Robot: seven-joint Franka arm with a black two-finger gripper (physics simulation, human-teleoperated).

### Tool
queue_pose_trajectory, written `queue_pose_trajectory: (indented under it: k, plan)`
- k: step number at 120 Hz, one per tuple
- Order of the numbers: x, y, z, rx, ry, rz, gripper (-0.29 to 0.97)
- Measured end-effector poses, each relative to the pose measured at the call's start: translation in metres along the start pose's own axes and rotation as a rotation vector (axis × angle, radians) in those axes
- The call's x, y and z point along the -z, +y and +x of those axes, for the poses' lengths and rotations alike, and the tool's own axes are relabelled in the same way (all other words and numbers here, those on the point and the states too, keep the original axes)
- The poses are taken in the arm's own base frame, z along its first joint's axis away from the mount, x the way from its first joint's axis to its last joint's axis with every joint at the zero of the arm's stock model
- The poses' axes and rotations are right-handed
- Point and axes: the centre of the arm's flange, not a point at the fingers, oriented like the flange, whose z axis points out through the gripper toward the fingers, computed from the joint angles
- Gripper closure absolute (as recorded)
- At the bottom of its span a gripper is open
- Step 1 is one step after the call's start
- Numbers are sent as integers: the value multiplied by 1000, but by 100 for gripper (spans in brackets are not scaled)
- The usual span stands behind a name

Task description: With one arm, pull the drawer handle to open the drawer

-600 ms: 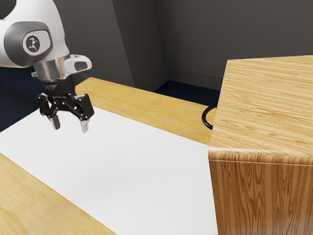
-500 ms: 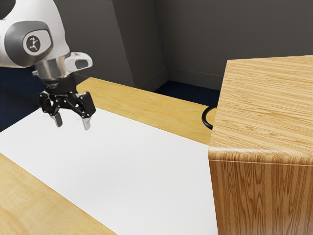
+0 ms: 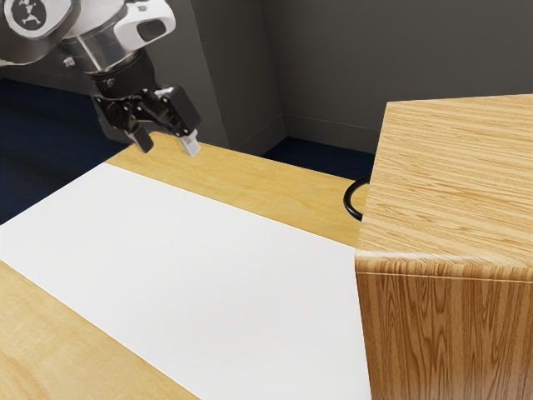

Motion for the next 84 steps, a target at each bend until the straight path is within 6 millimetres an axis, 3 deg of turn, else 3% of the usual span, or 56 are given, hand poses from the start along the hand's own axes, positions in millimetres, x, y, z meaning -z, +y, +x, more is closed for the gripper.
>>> queue_pose_trajectory:
  k: [20,31,53,66,76,84]
  plan:
    - [-60,52,34,-44,-24,3,0]
    - [-78,72,43,-53,-15,1,0]
    - [-77,77,50,-22,32,-28,0]
    - [-73,90,49,-19,53,-67,0]
    - [-50,98,27,-33,74,-109,0]
    - [-47,104,10,-39,72,-146,0]
